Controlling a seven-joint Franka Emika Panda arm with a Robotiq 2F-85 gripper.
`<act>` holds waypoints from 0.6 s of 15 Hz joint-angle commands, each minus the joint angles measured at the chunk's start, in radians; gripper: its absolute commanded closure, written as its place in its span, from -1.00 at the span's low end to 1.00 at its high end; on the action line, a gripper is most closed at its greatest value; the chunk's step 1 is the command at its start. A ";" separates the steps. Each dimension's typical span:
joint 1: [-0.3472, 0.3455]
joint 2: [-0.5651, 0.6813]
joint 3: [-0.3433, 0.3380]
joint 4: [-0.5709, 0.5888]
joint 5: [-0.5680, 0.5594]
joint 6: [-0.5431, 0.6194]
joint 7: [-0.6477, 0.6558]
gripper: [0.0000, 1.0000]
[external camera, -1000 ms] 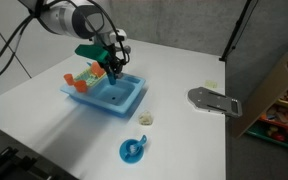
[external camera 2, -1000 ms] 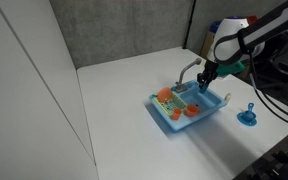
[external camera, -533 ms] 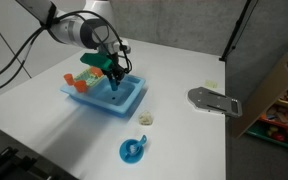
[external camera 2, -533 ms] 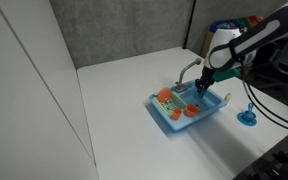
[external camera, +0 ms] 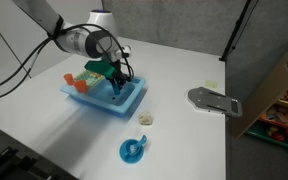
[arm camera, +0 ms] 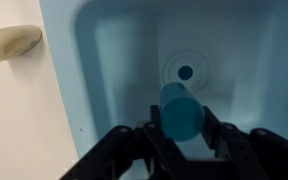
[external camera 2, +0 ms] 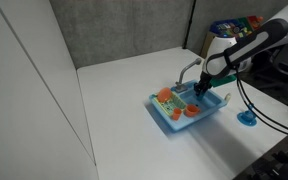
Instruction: Pick up the blue handleless cup and put it in the sink
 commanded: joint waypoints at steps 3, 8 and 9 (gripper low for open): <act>-0.004 0.054 0.002 0.057 0.023 0.002 0.014 0.65; -0.004 0.073 0.001 0.075 0.028 0.001 0.019 0.65; -0.004 0.076 0.001 0.078 0.028 0.002 0.020 0.65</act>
